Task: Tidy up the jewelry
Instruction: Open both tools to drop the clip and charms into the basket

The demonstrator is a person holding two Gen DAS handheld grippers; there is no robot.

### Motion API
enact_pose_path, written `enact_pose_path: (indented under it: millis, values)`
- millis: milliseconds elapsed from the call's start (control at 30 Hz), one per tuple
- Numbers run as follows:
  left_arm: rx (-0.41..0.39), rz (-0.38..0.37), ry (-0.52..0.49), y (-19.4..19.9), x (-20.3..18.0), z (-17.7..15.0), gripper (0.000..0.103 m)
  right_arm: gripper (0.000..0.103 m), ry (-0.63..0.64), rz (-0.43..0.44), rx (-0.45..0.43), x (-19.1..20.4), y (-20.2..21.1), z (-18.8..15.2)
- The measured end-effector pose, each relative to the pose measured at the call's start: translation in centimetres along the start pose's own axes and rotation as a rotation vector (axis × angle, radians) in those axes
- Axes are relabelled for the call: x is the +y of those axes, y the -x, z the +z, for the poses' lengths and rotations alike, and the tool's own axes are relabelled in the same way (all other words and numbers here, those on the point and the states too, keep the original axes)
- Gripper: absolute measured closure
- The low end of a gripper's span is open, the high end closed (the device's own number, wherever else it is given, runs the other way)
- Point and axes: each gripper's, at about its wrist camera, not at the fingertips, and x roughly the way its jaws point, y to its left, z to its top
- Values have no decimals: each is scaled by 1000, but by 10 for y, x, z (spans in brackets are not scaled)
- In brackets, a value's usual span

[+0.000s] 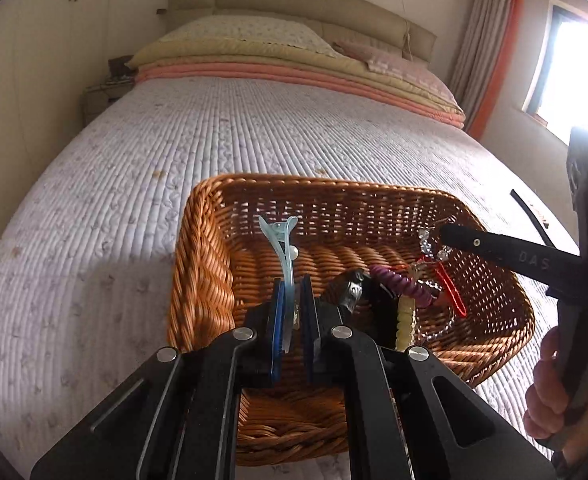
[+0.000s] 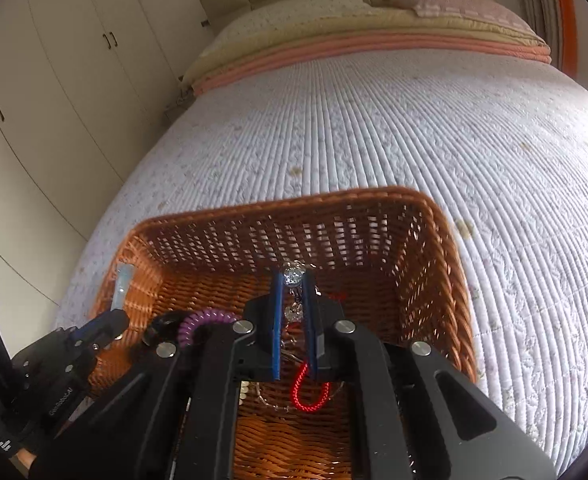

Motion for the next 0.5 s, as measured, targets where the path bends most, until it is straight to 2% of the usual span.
enact_pose_path:
  millis: [67, 133, 167, 200, 233, 267, 300, 500]
  values:
    - [7, -5, 0, 1, -1, -1, 94, 95, -10, -1, 10, -2, -4, -3]
    - [-13, -24, -1, 10, -2, -3, 78, 93, -14, 0, 19, -3, -3, -6]
    - [-28, -32, -3, 15, -2, -3, 76, 86, -15, 1, 20, -4, -3, -6]
    - [-40, -42, -4, 22, -3, -4, 73, 72, -15, 1, 20, -4, -1, -8]
    - [-56, -61, -4, 32, -3, -6, 67, 65, -19, 5, 16, -4, 3, -9]
    - [-71, -75, -6, 40, -4, -7, 64, 53, -19, 13, 3, -4, 10, -12]
    - [-86, -83, -10, 49, -5, -9, 59, 50, -14, 17, -13, -4, 19, -14]
    - [-167, -128, -25, 105, -5, -25, 56, 50, 14, 78, -59, 10, 67, -35]
